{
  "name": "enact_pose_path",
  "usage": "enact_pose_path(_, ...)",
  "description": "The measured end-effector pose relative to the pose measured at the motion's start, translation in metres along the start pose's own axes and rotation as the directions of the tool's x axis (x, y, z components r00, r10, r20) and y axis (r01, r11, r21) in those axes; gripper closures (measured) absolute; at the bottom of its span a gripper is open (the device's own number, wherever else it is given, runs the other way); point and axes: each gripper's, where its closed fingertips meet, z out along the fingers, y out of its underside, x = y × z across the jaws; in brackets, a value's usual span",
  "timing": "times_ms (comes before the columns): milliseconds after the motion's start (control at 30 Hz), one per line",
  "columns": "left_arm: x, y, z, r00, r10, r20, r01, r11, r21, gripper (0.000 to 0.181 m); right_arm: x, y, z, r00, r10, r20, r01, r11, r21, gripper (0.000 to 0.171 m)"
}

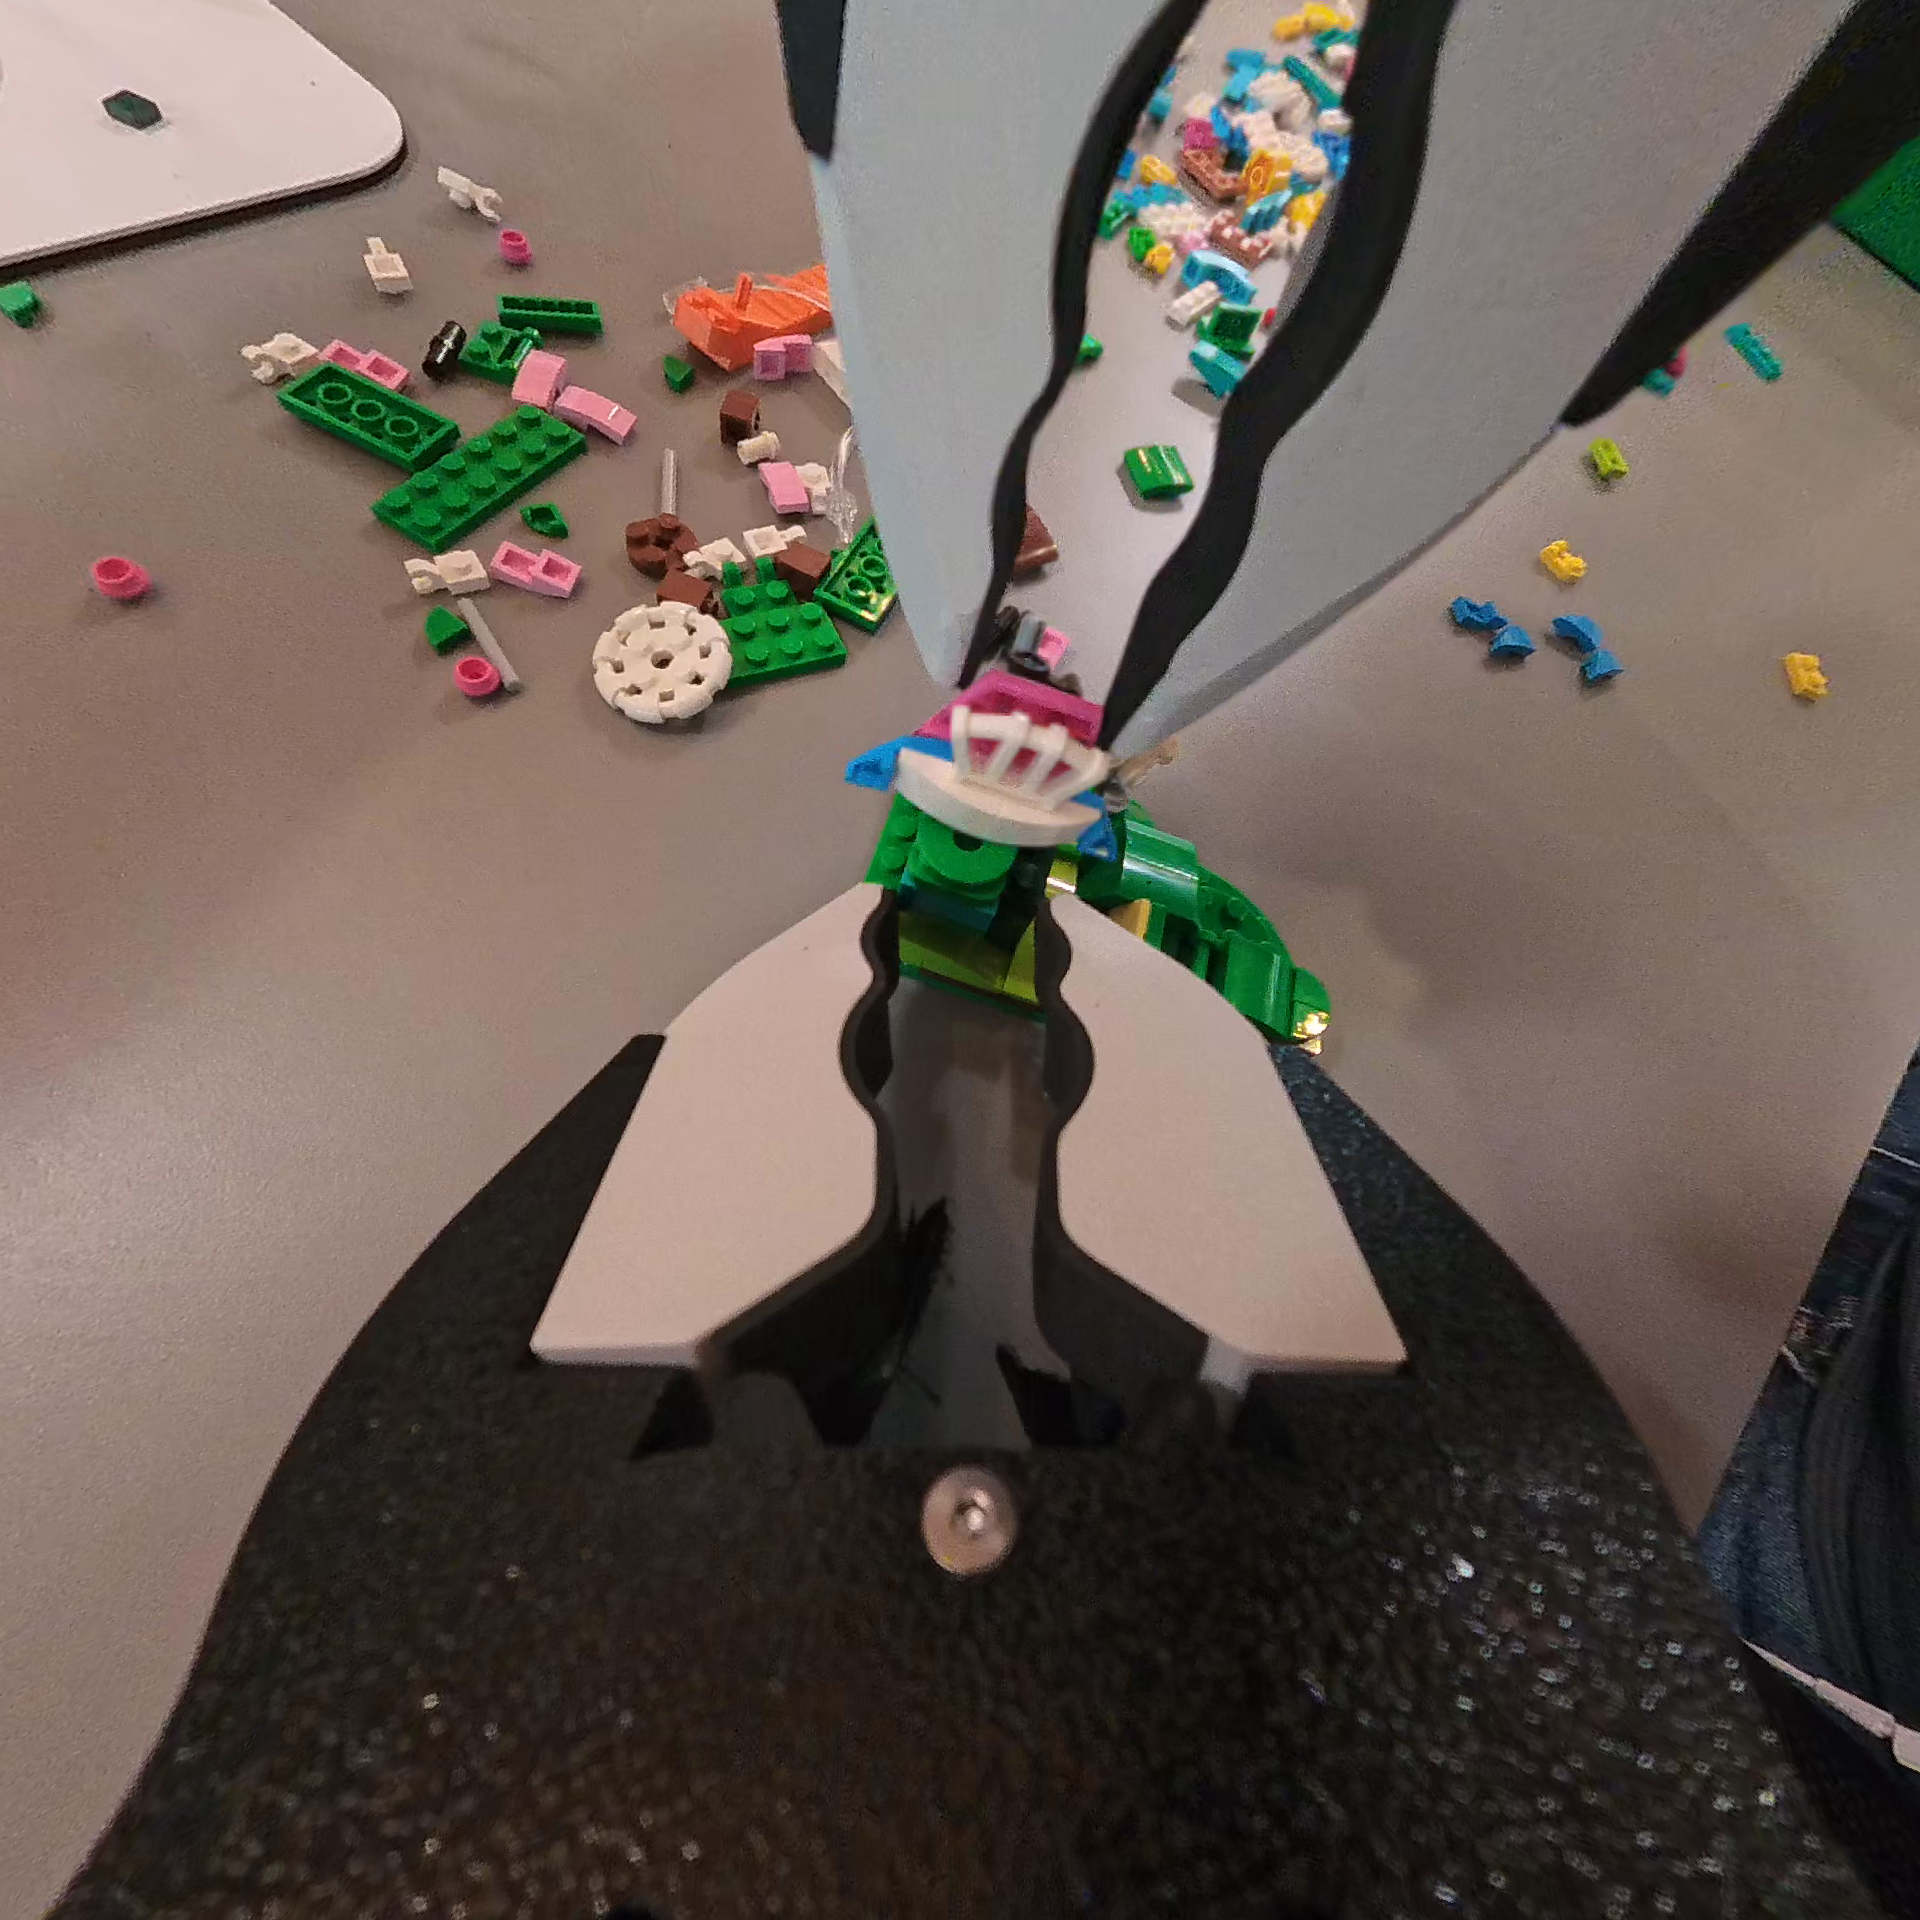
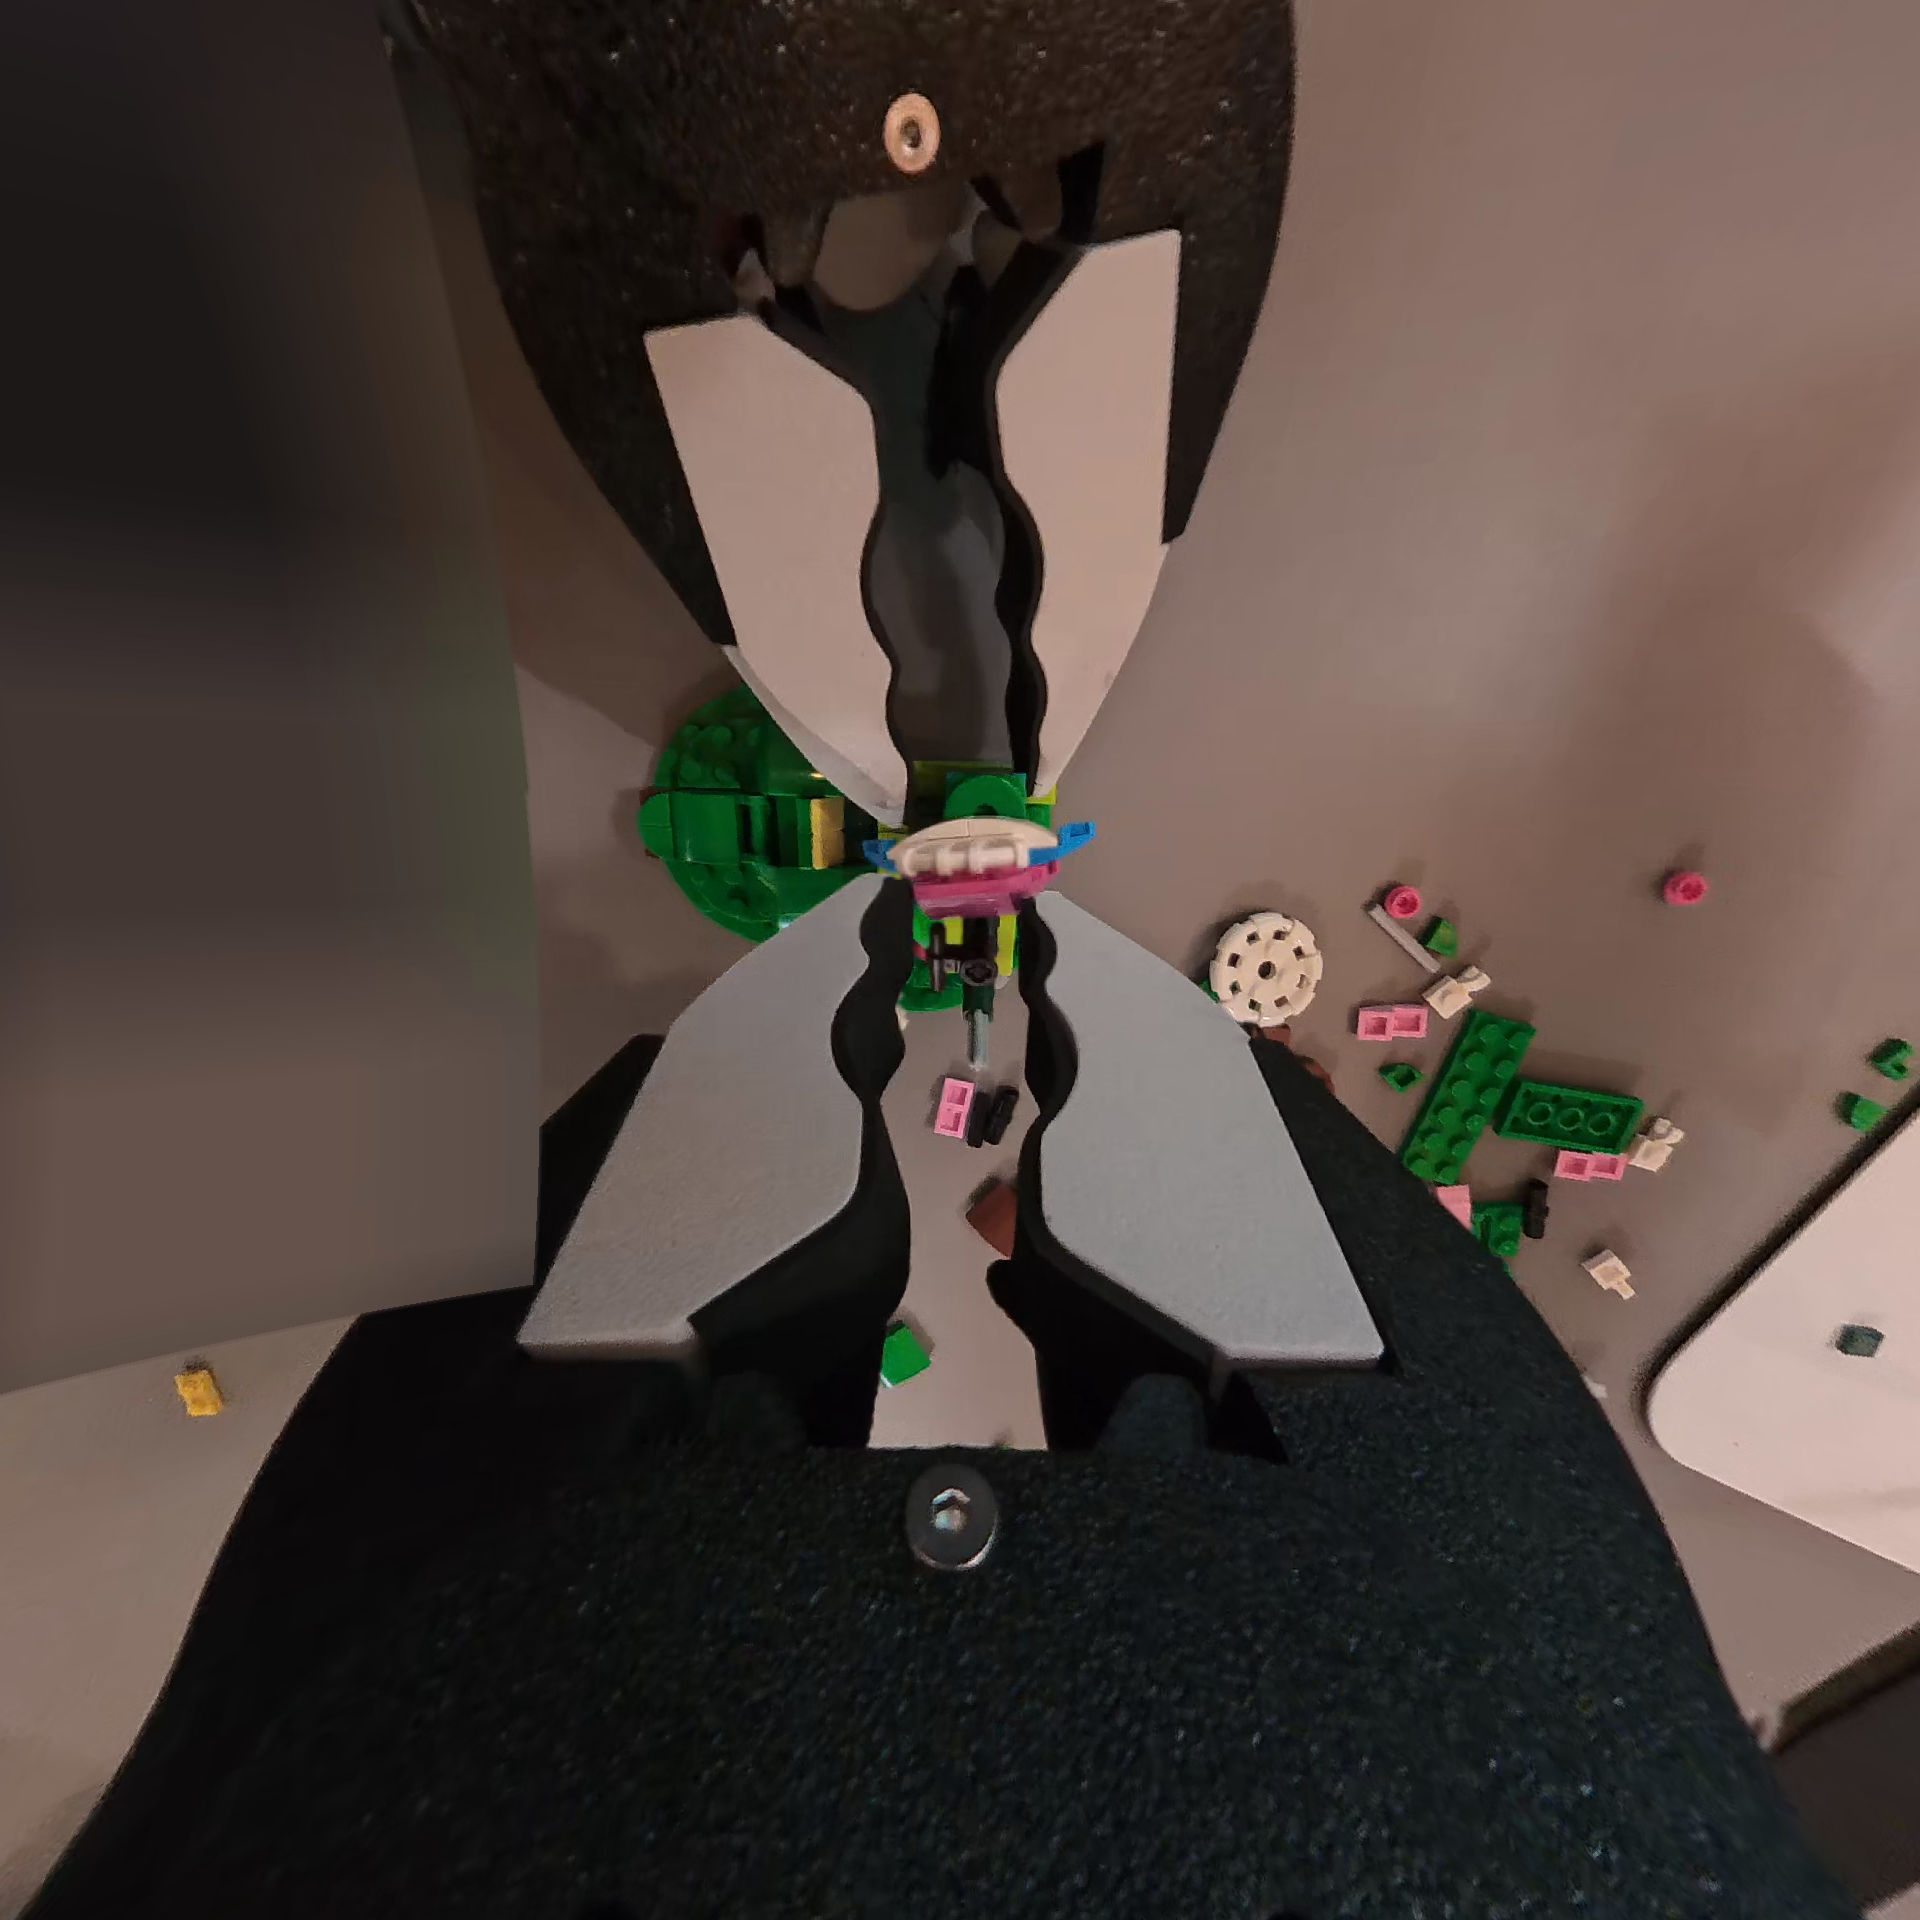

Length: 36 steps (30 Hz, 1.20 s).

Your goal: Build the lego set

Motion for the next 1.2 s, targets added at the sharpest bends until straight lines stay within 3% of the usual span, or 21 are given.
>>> enact_pose_path(367,0.0,0.0,0.0,1.0,-0.004,-0.004,0.004,1.0,0.0,0.156,0.0,0.004,0.004,0.998,-0.003,0.058,0.002,1.0,0.011,0.145)
enact_pose_path(800,0.0,0.0,0.0,1.0,-0.004,-0.005,0.004,1.0,0.0,0.156,0.005,-0.002,0.005,0.999,-0.041,0.008,0.04,0.997,0.062,0.148)
enact_pose_path(1033,0.0,0.0,0.0,1.0,-0.009,-0.009,0.009,1.0,0.001,0.156,0.01,-0.002,-0.01,0.992,0.095,0.078,-0.113,0.955,0.275,0.149)
enact_pose_path(1200,0.0,0.0,0.0,1.0,-0.01,-0.01,0.01,1.0,0.001,0.156,0.006,-0.002,-0.011,0.988,0.096,0.118,-0.132,0.929,0.347,0.149)
